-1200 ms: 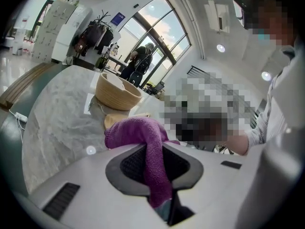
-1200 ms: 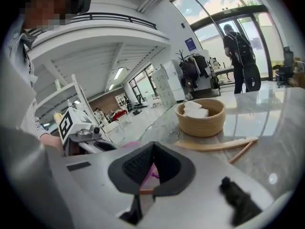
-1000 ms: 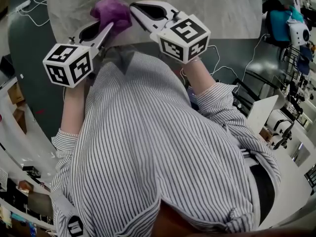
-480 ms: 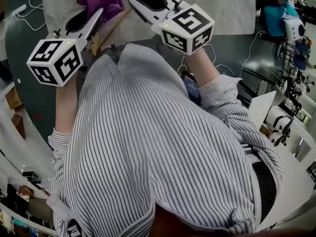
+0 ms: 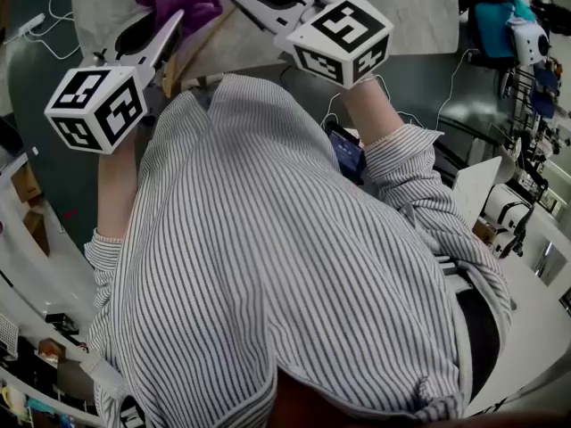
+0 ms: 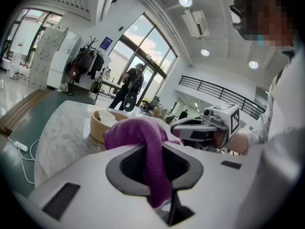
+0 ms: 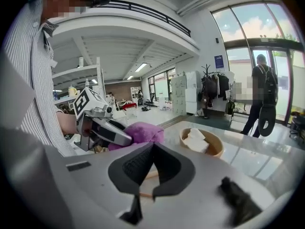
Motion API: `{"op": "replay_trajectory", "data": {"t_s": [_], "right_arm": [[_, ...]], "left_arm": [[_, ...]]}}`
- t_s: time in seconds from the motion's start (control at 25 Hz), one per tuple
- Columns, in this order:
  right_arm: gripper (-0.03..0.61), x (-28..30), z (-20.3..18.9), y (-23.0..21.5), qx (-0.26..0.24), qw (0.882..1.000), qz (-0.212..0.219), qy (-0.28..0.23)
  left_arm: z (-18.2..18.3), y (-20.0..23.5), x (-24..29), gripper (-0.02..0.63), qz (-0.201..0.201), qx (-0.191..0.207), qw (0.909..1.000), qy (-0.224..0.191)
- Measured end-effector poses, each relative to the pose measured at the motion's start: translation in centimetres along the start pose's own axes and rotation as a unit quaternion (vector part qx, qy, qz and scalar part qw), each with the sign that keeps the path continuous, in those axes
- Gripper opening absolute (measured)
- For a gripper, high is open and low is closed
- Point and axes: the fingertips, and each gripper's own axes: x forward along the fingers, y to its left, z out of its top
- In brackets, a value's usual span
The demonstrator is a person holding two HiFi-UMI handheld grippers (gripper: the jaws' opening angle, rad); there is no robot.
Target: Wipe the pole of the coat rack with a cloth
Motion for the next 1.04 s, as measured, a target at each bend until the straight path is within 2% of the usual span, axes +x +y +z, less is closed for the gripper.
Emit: {"op": "replay_trajectory", "data": {"t_s": [0.2,0.68,0.88,1.04], "right_arm": [[0.014,-0.6,0.2,-0.4,-0.024,1.000,-0.019,0.002],[0.014,-0.4,0.8,0.5,-0.026,0.999,-0.030,-0.007],[0.014,-0.8,0.6,1.3,-0.015,0.999,-0.041,-0.015],[0.014,-1.1,0.5,1.8,0.015,0.998,-0.057,-0.033]], "left_arm": [[-0.3,-0.5,0.1,0.081,-0.003,-0.002,1.0000,0.000],[-0.7,-1.2,0.1,0.081,-0.006,0.006,1.0000,0.002],[-1.0,-1.7,-0.2,0.081,-0.007,0.006,1.0000,-0.001],[-1.4,-1.9,-0.9,0.081,-0.007,0.003,1.0000,-0.001]]}}
